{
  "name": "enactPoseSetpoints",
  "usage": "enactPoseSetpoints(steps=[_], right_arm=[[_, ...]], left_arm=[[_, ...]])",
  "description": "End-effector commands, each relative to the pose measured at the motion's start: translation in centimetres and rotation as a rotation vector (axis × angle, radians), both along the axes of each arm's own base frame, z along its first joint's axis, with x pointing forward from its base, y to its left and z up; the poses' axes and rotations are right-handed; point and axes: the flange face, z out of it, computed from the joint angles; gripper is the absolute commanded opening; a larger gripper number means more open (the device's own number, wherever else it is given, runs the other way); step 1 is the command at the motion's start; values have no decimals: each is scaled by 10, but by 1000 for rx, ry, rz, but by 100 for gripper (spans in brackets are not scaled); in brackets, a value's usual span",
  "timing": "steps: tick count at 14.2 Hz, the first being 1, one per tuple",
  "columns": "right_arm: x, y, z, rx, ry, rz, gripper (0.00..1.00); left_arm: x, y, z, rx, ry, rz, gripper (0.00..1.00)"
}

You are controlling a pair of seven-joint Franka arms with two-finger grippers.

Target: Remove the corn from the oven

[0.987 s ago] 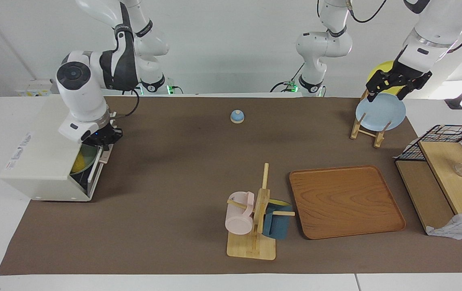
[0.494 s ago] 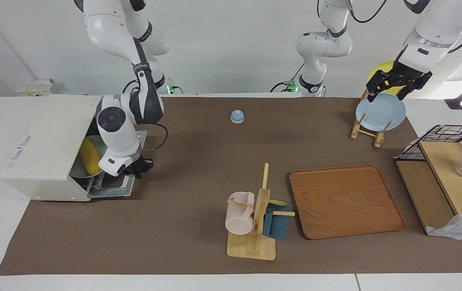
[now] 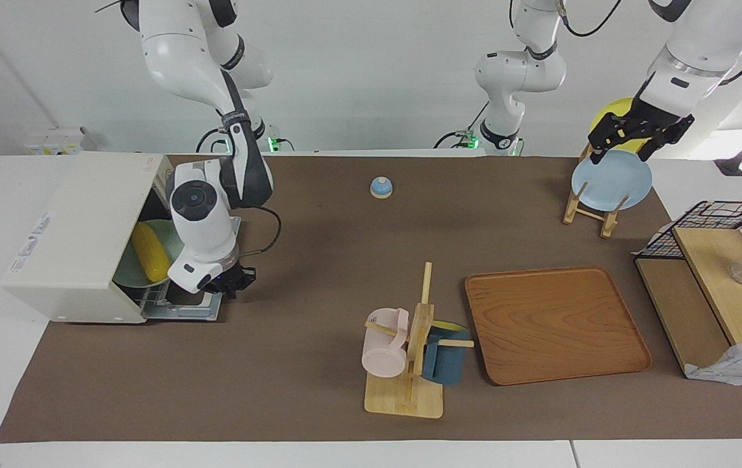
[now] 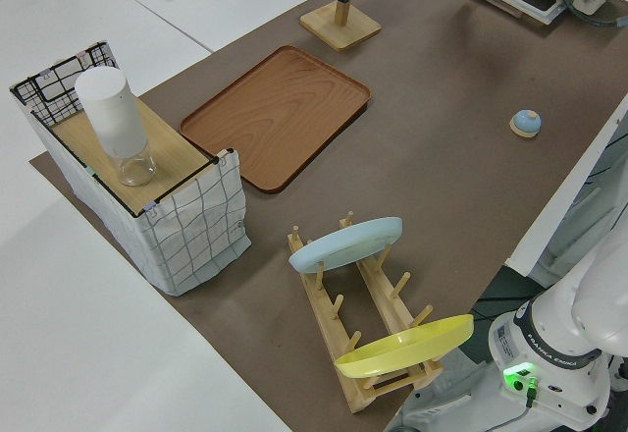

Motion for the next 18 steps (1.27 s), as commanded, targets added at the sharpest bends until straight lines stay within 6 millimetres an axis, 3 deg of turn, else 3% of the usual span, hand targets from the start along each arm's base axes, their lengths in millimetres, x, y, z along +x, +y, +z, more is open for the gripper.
enactPoseSetpoints(steps=[1, 2, 4, 6, 9, 12, 13, 16, 17, 18], right_arm=[[-5, -30, 29, -43, 58, -59, 60], [-12, -40, 35, -58, 100, -81, 64], [-22, -53, 42, -80, 157, -109, 64], [-32, -75, 31, -84, 184, -142, 64], [-40, -80, 22, -83, 187, -140, 63], [-47, -99, 13, -75, 201, -135, 60], [-49, -99, 8, -72, 196, -129, 56], [-54, -93, 5, -78, 193, -110, 7], [-53, -90, 7, -84, 189, -97, 0], [-52, -87, 8, -106, 190, -79, 0]], left_arm=[[-5, 3, 0, 12, 4, -8, 100], [-5, 3, 0, 12, 4, -8, 100], [-5, 3, 0, 12, 4, -8, 100], [-5, 3, 0, 12, 4, -8, 100], [-5, 3, 0, 12, 4, -8, 100], [-5, 3, 0, 12, 4, -8, 100], [-5, 3, 0, 12, 4, -8, 100], [-5, 3, 0, 12, 4, -8, 100], [-5, 3, 0, 12, 4, -8, 100], [-5, 3, 0, 12, 4, -8, 100]])
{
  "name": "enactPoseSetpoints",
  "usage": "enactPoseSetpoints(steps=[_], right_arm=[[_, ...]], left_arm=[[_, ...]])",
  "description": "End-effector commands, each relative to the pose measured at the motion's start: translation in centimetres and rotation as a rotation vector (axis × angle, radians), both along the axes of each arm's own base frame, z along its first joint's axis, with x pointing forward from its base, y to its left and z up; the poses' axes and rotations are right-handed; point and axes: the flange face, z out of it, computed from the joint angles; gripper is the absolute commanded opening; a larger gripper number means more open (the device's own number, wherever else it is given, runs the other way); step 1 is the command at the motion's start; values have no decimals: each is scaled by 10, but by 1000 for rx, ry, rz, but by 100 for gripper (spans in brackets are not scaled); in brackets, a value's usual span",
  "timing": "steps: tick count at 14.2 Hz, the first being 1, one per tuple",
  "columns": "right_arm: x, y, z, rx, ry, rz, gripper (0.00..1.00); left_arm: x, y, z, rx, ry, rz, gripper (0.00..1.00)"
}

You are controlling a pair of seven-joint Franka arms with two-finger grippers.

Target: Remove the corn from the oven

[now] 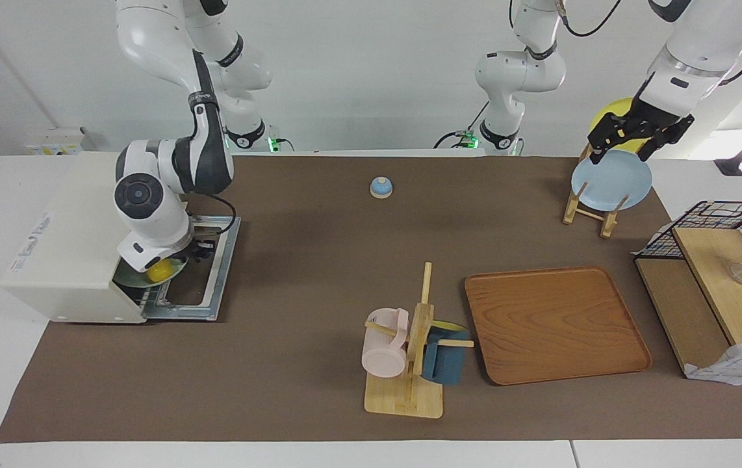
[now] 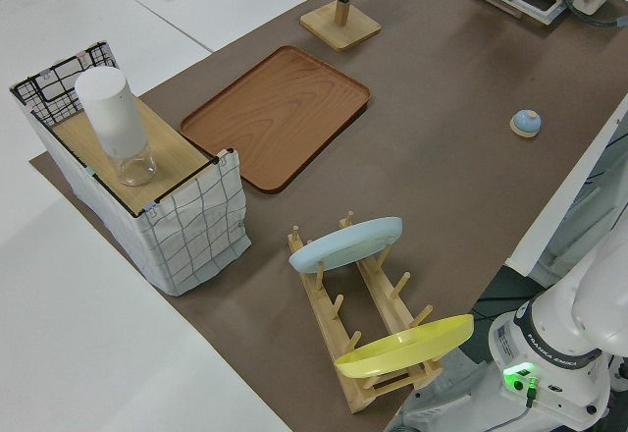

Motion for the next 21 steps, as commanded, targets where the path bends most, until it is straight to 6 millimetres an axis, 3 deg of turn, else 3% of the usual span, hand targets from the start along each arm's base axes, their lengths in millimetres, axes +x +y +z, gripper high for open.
enactPoseSetpoints(steps=[1, 5, 8, 10, 12, 14, 16, 19, 21], right_arm=[[-5, 20, 10, -35, -11, 83, 0], [7, 128, 51, -78, -54, 158, 0], [13, 266, 68, -122, -55, 72, 0], [6, 341, 76, -75, -73, -20, 0], [-11, 408, 69, -29, -128, -51, 0], [-32, 483, 45, 100, -202, -138, 0], [-39, 513, 17, 144, -239, -205, 2], [-39, 520, -4, 185, -263, -211, 12], [-36, 519, -4, 201, -282, -219, 49]], left_arm=[[-5, 3, 0, 12, 4, -8, 100], [-4, 3, 1, 11, -5, -9, 100], [-5, 4, 1, 12, 7, -8, 100], [-10, 5, 8, 10, -8, -4, 100], [-10, 8, 6, 12, -4, 3, 100], [-8, 10, 6, 11, -10, 6, 100], [-8, 10, 6, 11, -11, 5, 100], [-9, 10, 7, 11, -10, 5, 100], [-10, 10, 6, 11, -5, 5, 100]])
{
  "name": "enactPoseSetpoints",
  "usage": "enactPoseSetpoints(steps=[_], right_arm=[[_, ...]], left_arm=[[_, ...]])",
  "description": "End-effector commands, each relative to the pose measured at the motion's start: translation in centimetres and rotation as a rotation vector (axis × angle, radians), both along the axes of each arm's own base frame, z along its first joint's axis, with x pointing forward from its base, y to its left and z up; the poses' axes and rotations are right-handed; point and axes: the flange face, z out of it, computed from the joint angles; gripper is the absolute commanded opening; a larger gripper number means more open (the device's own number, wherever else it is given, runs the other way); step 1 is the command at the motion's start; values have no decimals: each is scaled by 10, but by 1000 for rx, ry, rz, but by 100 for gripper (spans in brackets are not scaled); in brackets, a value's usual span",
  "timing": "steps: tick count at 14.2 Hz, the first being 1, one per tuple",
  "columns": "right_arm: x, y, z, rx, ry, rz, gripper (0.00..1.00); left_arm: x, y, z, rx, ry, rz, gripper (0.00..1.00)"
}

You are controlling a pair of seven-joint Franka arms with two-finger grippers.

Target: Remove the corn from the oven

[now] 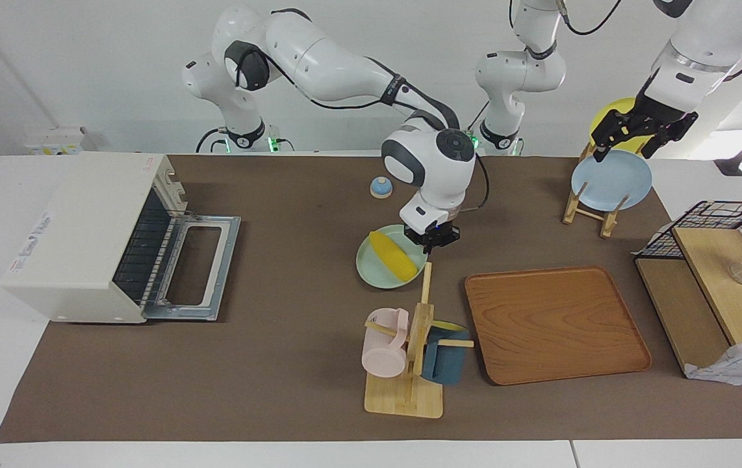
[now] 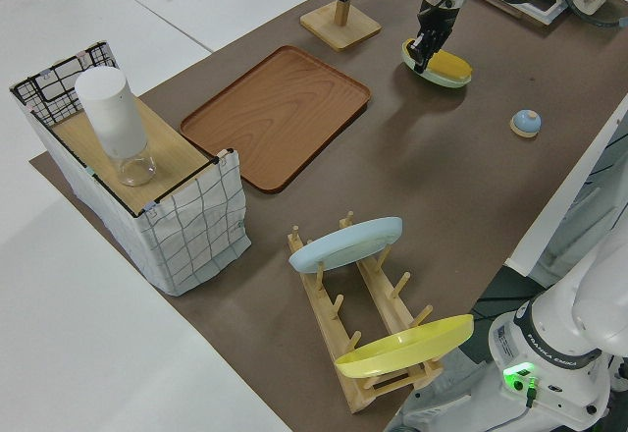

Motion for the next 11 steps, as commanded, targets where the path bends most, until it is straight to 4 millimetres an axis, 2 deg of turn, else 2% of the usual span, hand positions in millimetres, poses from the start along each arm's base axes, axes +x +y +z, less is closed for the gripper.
enactPoseSetpoints(steps=[1, 2, 3, 4, 5, 6, 7, 8, 9, 10, 11], right_arm=[[5, -2, 16, 37, -9, -29, 71], [11, -7, 37, 58, -32, -45, 80], [20, -23, 71, 76, -65, -59, 80], [42, -62, 88, 65, -72, -66, 80], [52, -100, 95, 23, -41, -1, 80], [60, -151, 100, -18, -5, 49, 79], [64, -196, 99, -40, 21, 69, 76], [55, -237, 91, -70, 60, 104, 65], [43, -279, 75, -94, 103, 127, 48], [33, -312, 55, -101, 120, 131, 33], [23, -334, 33, -103, 128, 148, 18]], left_arm=[[-9, 7, 3, 13, 5, 0, 100], [-10, 7, 1, 11, 8, -1, 100], [-12, 9, -3, 13, 9, 5, 100], [-15, 9, -12, 11, 10, 7, 100], [-18, 8, -22, 7, -16, 10, 100], [-21, -3, -47, 2, -39, 41, 100], [-25, -30, -79, -4, -64, 96, 100], [-28, -75, -111, -16, -95, 146, 100], [-33, -115, -141, -34, -121, 182, 100], [-36, -152, -167, -48, -132, 202, 100], [-35, -188, -188, -63, -141, 226, 100]])
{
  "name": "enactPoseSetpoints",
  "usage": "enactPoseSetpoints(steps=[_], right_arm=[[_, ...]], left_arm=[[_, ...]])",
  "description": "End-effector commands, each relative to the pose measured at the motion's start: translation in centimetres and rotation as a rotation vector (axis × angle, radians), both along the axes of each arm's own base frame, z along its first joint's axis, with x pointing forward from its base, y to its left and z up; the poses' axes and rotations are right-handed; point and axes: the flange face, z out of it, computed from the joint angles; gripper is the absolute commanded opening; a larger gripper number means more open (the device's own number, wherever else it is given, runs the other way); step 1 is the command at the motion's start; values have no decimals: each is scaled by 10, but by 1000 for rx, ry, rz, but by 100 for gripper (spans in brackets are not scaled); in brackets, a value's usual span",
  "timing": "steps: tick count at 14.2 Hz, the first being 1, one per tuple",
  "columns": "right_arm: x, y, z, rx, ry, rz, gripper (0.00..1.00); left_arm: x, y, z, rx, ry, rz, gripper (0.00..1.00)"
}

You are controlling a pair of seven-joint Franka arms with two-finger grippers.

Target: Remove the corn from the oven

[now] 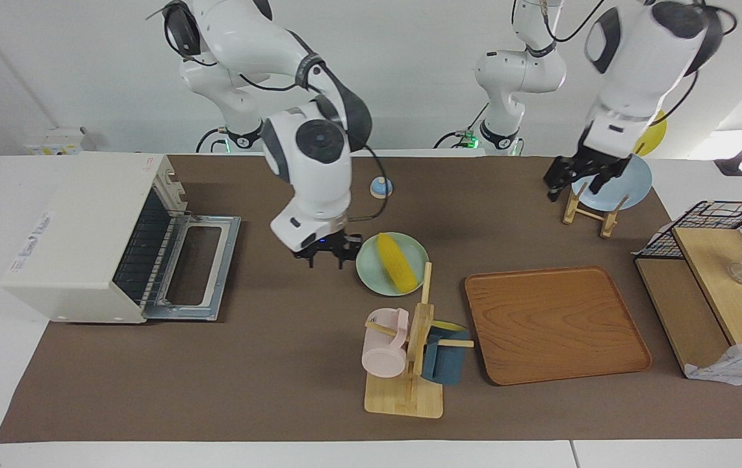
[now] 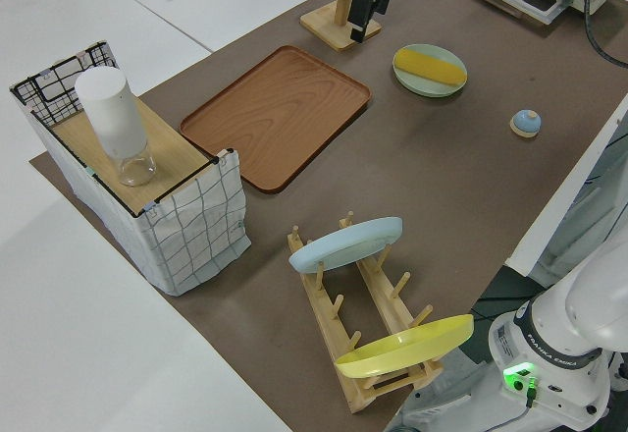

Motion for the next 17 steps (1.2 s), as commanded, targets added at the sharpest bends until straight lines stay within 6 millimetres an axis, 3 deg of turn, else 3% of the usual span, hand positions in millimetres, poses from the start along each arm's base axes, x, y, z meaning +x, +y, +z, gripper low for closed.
enactPoseSetpoints(steps=[1, 2, 3, 4, 8, 10, 11, 12, 13, 14, 17], right_arm=[[-52, -53, -54, 4, 24, 56, 11], [-52, -74, -63, 2, 22, 82, 8], [-52, -87, -70, 3, 32, 91, 4], [-51, -97, -81, -2, 47, 90, 3], [-49, -109, -117, -109, 61, 175, 1], [-47, -118, -124, -122, 66, 171, 1], [-48, -120, -130, -129, 75, 176, 1], [-48, -124, -132, -151, 78, 195, 1], [-49, -125, -133, -177, 78, 218, 1], [-50, -128, -134, -192, 88, 225, 1], [-42, -130, -118, -312, 114, 287, 1]], left_arm=[[-9, -89, -66, -32, -28, 56, 100], [-8, -121, -89, -45, -38, 44, 100], [-12, -142, -109, -46, -34, 35, 100], [-11, -156, -118, -58, -49, 41, 100], [-18, -216, -164, -87, -60, 77, 100], [-13, -230, -188, -71, -57, 84, 100], [-12, -232, -190, -86, -72, 86, 100], [-12, -233, -192, -91, -73, 100, 84], [-14, -233, -196, -88, -68, 133, 21], [-18, -237, -196, -73, -83, 106, 0], [2, -235, -168, -51, -98, 120, 0]])
